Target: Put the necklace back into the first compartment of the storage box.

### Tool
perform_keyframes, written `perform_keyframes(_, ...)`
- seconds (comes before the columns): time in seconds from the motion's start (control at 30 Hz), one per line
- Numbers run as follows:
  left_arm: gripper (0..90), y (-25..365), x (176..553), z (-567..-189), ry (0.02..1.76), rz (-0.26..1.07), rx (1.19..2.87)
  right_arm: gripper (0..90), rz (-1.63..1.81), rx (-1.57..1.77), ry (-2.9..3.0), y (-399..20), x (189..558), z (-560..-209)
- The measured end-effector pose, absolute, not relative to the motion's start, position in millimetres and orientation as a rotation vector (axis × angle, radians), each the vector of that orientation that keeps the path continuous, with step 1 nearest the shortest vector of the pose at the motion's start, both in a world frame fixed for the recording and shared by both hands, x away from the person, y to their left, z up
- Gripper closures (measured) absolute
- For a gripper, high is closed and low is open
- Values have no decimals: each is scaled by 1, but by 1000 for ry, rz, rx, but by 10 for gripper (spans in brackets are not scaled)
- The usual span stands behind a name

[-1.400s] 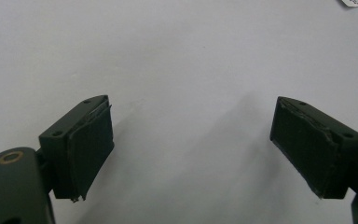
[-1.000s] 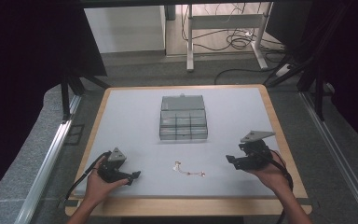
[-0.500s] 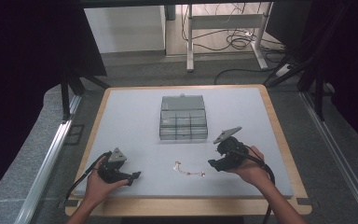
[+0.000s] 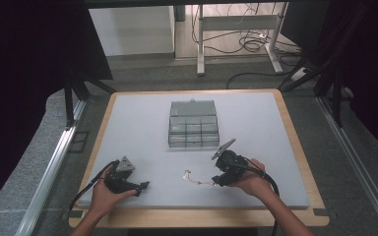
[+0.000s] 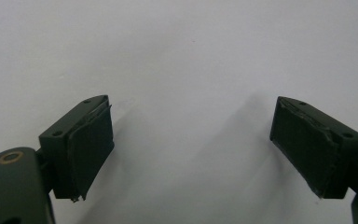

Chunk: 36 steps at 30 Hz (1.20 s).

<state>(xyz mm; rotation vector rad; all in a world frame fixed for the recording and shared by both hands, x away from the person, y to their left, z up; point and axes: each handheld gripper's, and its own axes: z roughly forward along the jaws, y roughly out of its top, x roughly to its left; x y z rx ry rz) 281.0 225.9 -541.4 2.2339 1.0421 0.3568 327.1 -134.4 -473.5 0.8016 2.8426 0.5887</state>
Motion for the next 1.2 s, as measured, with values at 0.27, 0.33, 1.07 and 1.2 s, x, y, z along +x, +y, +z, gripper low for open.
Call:
perform_keyframes(0.27,136,226,281,-541,1045,355,2231,546,522,756,2895,-124,325,-482)
perform_keyframes(0.33,136,226,281,-541,1045,356,2231,555,504,752,2902,-122,325,-484)
perform_keyframes(1.07,135,227,281,-541,1047,359,2229,748,394,743,2929,-109,330,-499)
perform_keyframes(1.2,135,227,281,-541,1046,358,2227,772,397,743,2934,-110,332,-498)
